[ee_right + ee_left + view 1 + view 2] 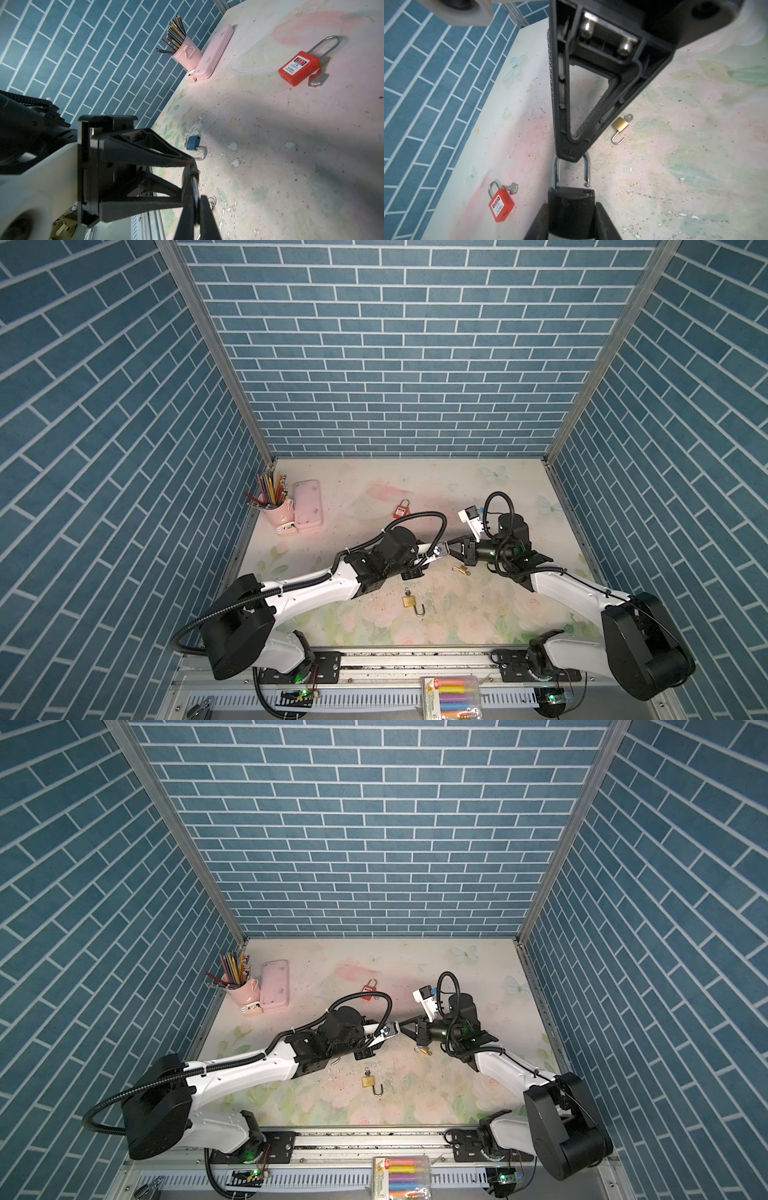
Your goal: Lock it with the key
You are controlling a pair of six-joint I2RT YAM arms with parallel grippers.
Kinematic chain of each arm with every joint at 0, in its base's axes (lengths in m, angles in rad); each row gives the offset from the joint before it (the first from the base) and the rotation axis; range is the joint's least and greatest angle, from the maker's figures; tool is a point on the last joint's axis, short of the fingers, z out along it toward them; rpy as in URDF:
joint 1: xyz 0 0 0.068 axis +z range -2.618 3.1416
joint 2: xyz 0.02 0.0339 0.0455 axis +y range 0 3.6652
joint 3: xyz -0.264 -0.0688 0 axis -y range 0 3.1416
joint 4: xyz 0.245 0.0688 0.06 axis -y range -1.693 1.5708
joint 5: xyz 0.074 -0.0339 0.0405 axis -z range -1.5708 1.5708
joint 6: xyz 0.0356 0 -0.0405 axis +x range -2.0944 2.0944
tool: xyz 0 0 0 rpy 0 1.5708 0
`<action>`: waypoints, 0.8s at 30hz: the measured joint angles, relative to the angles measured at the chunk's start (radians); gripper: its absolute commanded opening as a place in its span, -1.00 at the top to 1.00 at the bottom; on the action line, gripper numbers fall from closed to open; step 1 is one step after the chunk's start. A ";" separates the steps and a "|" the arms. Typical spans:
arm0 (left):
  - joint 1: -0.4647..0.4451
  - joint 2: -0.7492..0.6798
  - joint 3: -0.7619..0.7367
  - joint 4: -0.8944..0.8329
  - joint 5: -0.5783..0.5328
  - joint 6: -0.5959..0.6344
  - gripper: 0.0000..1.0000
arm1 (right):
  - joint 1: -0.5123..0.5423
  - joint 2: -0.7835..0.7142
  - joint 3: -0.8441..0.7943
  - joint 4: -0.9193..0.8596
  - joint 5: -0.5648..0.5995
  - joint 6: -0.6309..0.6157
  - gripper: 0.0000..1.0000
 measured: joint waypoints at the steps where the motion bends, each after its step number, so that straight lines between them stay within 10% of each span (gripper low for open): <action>1: -0.005 0.000 -0.007 0.014 -0.016 0.002 1.00 | 0.000 0.007 0.005 0.000 -0.002 0.001 1.00; 24: -0.051 0.042 -0.020 0.066 -0.185 -0.017 1.00 | 0.018 0.112 0.029 0.081 0.005 0.046 1.00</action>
